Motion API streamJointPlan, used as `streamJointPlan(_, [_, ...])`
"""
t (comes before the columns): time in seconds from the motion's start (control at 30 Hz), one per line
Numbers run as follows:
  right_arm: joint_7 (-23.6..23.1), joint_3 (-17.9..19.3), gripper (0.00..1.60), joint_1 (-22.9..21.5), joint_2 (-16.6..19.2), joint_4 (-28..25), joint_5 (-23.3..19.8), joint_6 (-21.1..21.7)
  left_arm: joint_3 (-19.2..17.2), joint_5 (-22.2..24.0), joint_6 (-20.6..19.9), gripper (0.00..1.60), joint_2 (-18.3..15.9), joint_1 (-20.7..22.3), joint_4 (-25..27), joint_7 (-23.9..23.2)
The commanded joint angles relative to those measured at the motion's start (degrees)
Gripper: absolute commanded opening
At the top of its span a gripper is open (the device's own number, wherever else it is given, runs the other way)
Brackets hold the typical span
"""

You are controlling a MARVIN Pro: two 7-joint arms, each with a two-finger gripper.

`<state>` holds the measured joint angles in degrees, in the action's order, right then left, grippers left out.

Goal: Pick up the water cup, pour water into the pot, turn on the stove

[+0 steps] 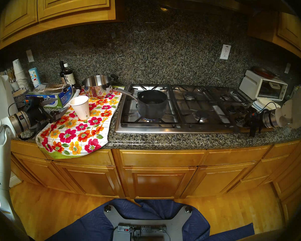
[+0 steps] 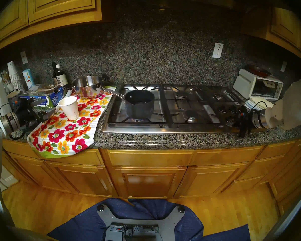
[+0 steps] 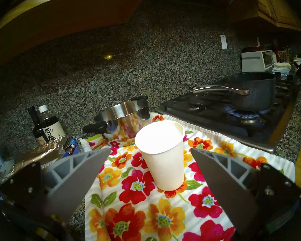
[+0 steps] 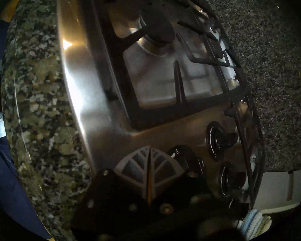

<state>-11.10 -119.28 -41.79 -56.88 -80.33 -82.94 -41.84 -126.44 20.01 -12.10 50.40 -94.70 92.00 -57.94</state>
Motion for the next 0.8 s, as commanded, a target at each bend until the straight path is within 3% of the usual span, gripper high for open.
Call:
streamJointPlan(0.0, [-7.43,1.12,0.07,-2.26,-0.39,3.72,-5.66,2.95,-0.99,0.57,0.21,1.60,-0.69,1.04,1.09,-0.10])
streamJointPlan(0.03, [-8.37,1.21,0.07,-2.41,-0.32,3.94,-6.12,3.23,-0.99,0.57,0.21,1.60,-0.69,1.04,1.09,-0.10])
streamJointPlan(0.07, [-9.22,1.22,0.26,-2.43,-0.46,4.26,-6.62,3.87,-0.99,0.58,0.21,1.60,-0.69,1.03,1.10,-0.11])
streamJointPlan(0.1, [-10.21,1.25,0.33,-2.55,-0.42,4.58,-7.09,4.23,-1.00,0.58,0.21,1.60,-0.69,1.03,1.10,-0.11])
streamJointPlan(0.13, [-13.24,1.54,0.52,-2.81,-0.13,5.38,-8.20,4.92,-1.00,0.58,0.21,1.60,-0.69,1.03,1.10,-0.11])
streamJointPlan(0.17, [-12.00,1.29,0.65,-2.76,-0.44,5.16,-8.18,5.28,-1.00,0.59,0.21,1.60,-0.69,1.03,1.10,-0.11])
streamJointPlan(0.2, [-13.61,1.38,1.20,-3.27,-0.12,5.48,-8.96,5.66,-1.00,0.59,0.21,1.60,-0.69,1.03,1.10,-0.11])
streamJointPlan(0.23, [-15.89,1.44,1.60,-3.74,0.00,6.00,-9.73,6.23,-1.00,0.59,0.21,1.60,-0.69,1.03,1.10,-0.11])
streamJointPlan(0.47, [-21.20,1.19,1.60,-8.86,-0.44,6.78,-13.77,8.65,-0.96,0.54,0.23,1.60,-0.70,1.03,1.06,-0.08])
streamJointPlan(0.77, [-24.00,0.26,1.60,-11.35,-3.85,13.11,-19.66,9.05,-0.75,0.33,0.24,1.60,-0.70,0.96,0.86,0.01])
